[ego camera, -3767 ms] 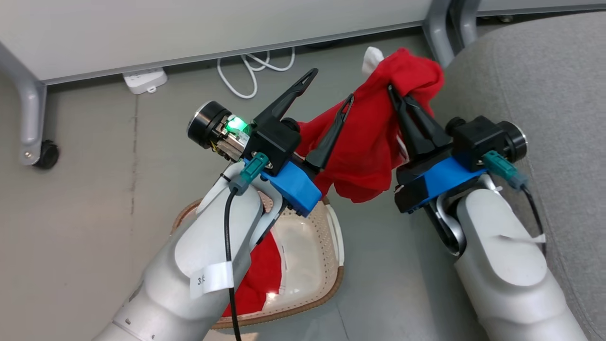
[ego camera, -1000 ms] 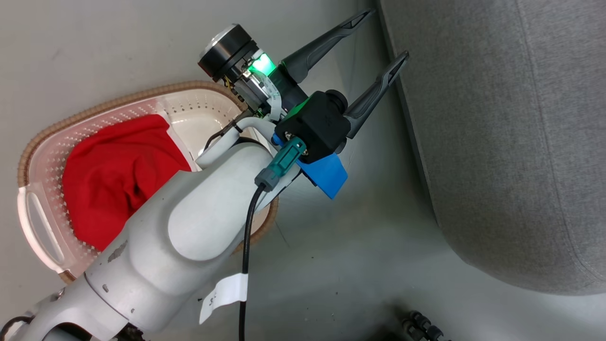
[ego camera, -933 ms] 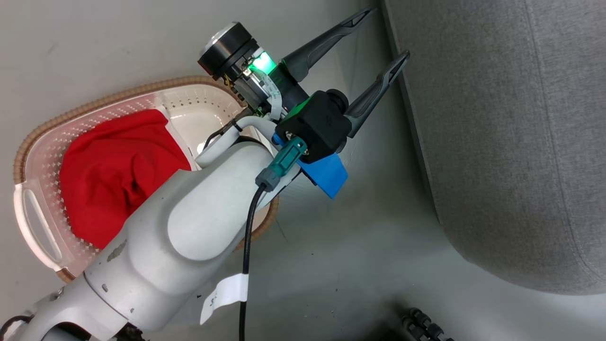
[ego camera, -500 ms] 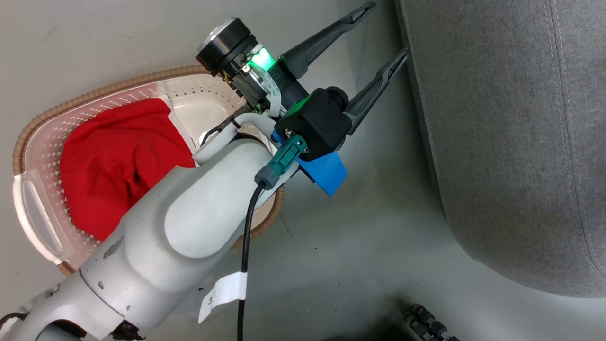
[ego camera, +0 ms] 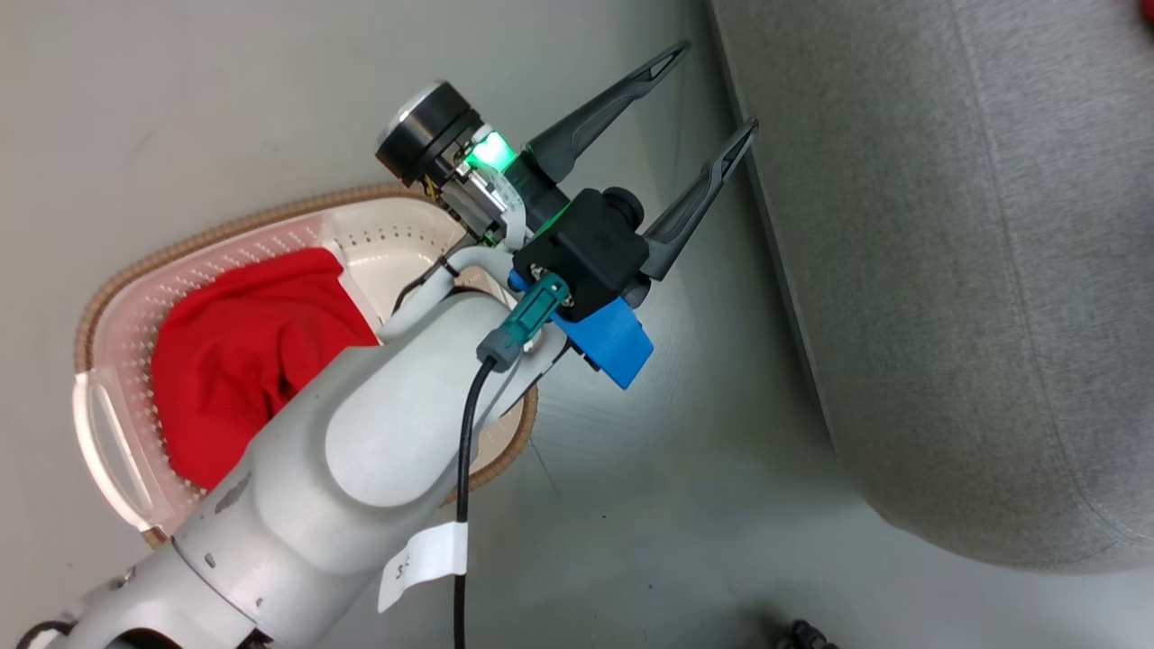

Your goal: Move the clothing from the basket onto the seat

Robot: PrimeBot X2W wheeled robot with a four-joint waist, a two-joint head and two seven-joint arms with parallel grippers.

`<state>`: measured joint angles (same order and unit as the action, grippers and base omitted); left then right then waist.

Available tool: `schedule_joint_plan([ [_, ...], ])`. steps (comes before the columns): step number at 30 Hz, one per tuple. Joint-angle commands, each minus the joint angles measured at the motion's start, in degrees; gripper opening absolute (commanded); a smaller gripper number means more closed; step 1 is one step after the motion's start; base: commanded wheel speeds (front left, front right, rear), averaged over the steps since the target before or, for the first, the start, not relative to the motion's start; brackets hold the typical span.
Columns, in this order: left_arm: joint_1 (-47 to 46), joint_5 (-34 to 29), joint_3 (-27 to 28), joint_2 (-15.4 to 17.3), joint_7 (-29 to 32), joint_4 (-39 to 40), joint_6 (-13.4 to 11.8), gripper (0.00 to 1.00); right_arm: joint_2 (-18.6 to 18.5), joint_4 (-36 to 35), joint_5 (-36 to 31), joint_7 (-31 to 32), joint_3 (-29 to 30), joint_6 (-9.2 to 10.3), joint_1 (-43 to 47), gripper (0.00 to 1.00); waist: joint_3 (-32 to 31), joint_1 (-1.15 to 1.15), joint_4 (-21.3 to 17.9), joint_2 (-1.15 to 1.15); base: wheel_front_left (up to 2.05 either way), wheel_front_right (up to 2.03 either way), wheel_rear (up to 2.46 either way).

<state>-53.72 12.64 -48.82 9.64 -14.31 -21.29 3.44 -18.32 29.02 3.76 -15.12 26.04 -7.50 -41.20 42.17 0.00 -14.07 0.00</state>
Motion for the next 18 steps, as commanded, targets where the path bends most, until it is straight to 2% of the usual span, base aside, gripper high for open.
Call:
schedule_joint_plan([
  [1,1.2,0.6,0.6,-0.3,-0.5,-0.5,-0.5,1.00,0.7,-1.8,-0.4,-0.1,-0.1,0.01,2.8,1.00,-3.5,0.00,0.2,0.00,0.00,0.00,0.00],
  [8,6.4,3.1,3.6,-1.3,-0.9,-1.0,-2.0,1.00,2.3,-8.9,-0.8,0.0,-2.2,0.01,11.6,1.00,-12.0,0.00,1.2,0.00,0.00,0.00,0.00],
  [18,17.2,4.0,13.9,-1.0,-0.9,2.5,-4.3,1.00,4.6,-17.6,0.3,0.0,-11.8,0.01,18.9,1.00,-22.2,0.00,5.3,0.00,0.00,0.00,0.00],
])
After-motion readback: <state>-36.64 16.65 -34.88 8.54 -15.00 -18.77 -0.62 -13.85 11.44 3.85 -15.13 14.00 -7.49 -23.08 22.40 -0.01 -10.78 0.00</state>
